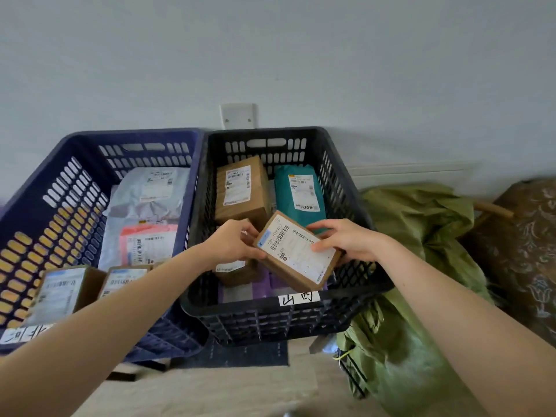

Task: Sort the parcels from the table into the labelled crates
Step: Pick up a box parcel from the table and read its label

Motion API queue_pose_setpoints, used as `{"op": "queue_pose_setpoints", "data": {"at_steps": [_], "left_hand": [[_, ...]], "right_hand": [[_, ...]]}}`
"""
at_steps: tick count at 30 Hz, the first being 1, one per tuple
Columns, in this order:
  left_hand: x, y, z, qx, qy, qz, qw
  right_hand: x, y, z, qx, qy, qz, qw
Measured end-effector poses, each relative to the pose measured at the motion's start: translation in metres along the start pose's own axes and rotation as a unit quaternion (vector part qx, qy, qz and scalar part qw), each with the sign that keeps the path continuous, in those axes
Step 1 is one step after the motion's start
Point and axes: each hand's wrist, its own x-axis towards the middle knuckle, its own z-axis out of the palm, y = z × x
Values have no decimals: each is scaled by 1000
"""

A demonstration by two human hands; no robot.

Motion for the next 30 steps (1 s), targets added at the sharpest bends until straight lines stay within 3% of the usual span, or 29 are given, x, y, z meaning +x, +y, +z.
{"op": "queue_pose_setpoints", "data": {"at_steps": [9, 21, 30], "left_hand": [[-21, 13, -1, 46, -83, -10, 995], [-27, -1, 18, 121, -113, -24, 986], [-27, -7, 12, 122, -132, -59, 982]], "right_hand": [[9, -18, -11, -61, -26, -1, 998], [14, -20, 6, -165, -100, 10, 981], [21, -12, 21, -135, -114, 3, 984]]}}
